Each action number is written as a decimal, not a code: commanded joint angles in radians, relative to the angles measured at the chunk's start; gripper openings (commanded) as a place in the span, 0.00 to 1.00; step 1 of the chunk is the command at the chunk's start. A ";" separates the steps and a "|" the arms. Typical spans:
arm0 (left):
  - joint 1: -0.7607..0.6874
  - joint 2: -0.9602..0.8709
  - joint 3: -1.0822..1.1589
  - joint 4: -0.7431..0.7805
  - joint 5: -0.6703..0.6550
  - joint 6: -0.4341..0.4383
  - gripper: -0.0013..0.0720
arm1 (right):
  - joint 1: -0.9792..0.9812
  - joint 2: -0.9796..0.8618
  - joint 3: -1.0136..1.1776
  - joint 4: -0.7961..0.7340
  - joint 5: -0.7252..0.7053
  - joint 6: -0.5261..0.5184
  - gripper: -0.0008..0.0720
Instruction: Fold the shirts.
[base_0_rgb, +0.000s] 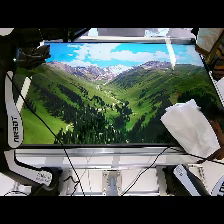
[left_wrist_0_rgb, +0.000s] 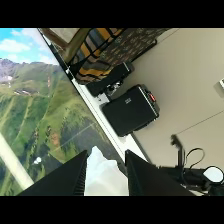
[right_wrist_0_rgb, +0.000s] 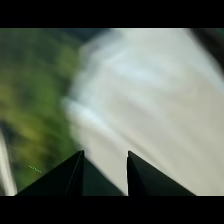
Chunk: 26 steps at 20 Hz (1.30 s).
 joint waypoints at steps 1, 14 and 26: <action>0.000 0.003 0.000 0.056 -0.043 0.007 0.33 | 0.209 0.010 0.010 0.448 -0.109 -0.267 0.43; -0.025 0.139 -0.089 0.975 -0.604 -0.197 0.17 | 0.953 -0.339 0.010 -0.206 -0.319 0.153 0.43; -0.206 0.139 -0.133 1.111 -0.349 -0.207 0.17 | 0.967 -0.352 0.011 0.033 -0.204 0.240 0.43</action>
